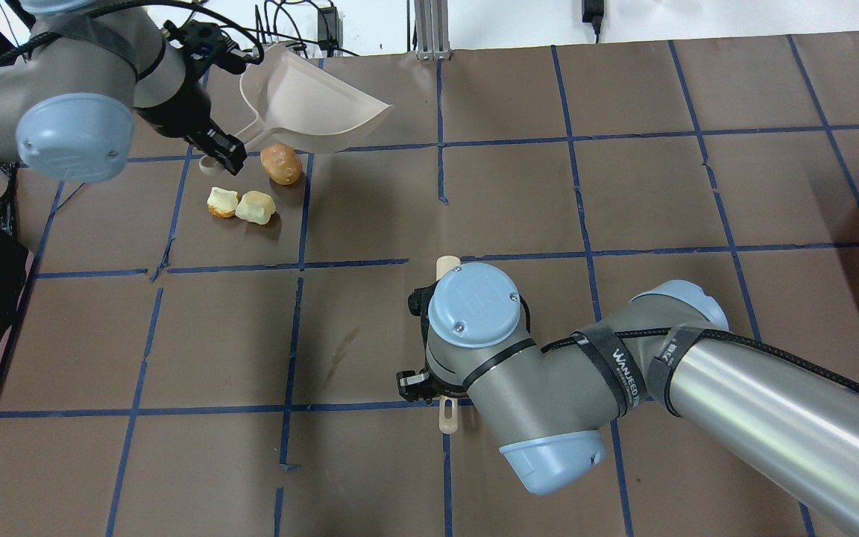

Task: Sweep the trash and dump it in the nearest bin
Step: 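Place the dustpan beside the trash with left gripper while right lifts brush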

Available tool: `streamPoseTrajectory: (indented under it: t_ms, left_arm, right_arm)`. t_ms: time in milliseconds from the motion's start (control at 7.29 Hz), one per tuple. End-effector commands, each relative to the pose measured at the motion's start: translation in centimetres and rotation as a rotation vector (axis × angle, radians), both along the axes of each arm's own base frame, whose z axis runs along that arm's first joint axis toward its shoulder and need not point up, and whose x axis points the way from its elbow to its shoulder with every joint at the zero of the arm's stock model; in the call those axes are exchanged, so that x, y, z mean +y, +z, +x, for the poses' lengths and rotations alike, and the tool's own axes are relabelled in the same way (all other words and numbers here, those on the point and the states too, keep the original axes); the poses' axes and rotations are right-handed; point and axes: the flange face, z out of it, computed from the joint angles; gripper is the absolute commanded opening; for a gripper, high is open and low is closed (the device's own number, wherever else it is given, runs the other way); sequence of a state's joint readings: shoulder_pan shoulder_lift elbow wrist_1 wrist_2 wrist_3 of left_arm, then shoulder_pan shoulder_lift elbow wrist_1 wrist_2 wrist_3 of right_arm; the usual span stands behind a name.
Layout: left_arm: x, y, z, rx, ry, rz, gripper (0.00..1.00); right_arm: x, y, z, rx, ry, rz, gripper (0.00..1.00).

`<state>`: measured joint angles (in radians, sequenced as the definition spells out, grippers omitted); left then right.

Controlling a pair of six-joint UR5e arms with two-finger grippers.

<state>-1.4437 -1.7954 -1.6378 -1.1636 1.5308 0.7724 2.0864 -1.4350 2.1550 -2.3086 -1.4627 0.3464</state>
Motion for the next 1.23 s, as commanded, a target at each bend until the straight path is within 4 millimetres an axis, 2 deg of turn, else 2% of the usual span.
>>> streamPoseTrajectory:
  t_ms: [0, 137, 411, 548, 685, 823, 960, 1097]
  left_arm:
    - [-0.1, -0.2, 7.7, -0.016, -0.15, 0.006, 0.13]
    - [0.2, -0.4, 11.3, -0.012, -0.192, 0.013, 0.13]
    - [1.9, -0.6, 19.8, -0.013, -0.315, 0.046, 0.13]
    - [2.5, -0.6, 22.9, -0.011, -0.341, 0.059, 0.13]
    - [3.2, -1.5, 26.0, -0.008, -0.41, 0.069, 0.13]
    - [4.2, -2.3, 29.6, 0.0, -0.467, 0.067, 0.13]
    - [4.4, -2.2, 32.0, -0.027, -0.494, 0.065, 0.13]
    - [2.6, -3.2, 33.7, -0.059, -0.57, 0.056, 0.12]
  right_arm:
    - [0.0, 0.1, 0.0, 0.005, 0.004, -0.008, 0.19]
    - [-0.1, 0.1, -0.1, 0.011, 0.007, -0.011, 0.05]
    - [-0.5, 0.9, -0.2, 0.02, 0.012, -0.029, 0.02]
    - [-1.3, 2.7, 0.0, 0.046, 0.003, -0.02, 0.02]
    - [-2.2, 6.0, 0.2, 0.082, -0.006, 0.025, 0.02]
    - [-3.5, 8.0, 0.3, 0.09, -0.056, 0.023, 0.01]
    - [-4.4, 9.0, 0.1, 0.07, -0.152, 0.016, 0.0]
    - [-4.9, 9.5, -0.1, 0.065, -0.27, 0.017, 0.0]
